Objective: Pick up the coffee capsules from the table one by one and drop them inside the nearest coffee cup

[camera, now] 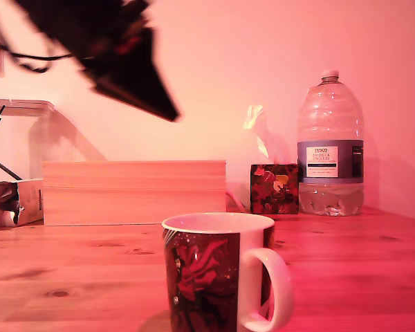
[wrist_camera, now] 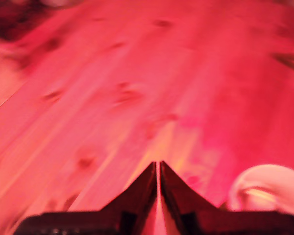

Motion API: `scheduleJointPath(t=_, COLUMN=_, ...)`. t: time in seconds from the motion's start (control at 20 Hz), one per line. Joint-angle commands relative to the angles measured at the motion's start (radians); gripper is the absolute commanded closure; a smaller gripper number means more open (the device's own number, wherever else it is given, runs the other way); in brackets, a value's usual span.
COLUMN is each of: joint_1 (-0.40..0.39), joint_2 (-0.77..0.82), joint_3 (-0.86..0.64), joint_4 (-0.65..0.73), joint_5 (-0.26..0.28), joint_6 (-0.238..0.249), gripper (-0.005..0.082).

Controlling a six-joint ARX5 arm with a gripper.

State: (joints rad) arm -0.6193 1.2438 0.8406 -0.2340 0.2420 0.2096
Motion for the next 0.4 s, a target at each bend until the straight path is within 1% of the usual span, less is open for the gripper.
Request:
scheduleJointPath(t=0.0, joint_1=0.039, joint_2=-0.046, joint_3=-0.061, joint_4=0.026, joint_5=0.004, joint_6=-0.011, gripper=0.0789)
scheduleJointPath(t=0.05, joint_1=0.07, joint_2=-0.082, joint_3=-0.089, joint_4=0.033, joint_5=0.005, joint_6=-0.045, gripper=0.0789)
scheduleJointPath(t=0.2, joint_1=0.16, joint_2=-0.188, joint_3=-0.164, joint_4=0.042, joint_5=0.004, joint_6=-0.045, gripper=0.0789)
scheduleJointPath(t=0.25, joint_1=0.192, joint_2=-0.224, joint_3=-0.186, joint_4=0.044, joint_5=0.005, joint_6=-0.079, gripper=0.0789)
scheduleJointPath(t=0.3, joint_1=0.219, joint_2=-0.255, joint_3=-0.204, joint_4=0.046, joint_5=0.005, joint_6=-0.079, gripper=0.0789)
scheduleJointPath(t=0.35, joint_1=0.246, joint_2=-0.282, joint_3=-0.215, joint_4=0.045, joint_5=0.005, joint_6=-0.098, gripper=0.0789)
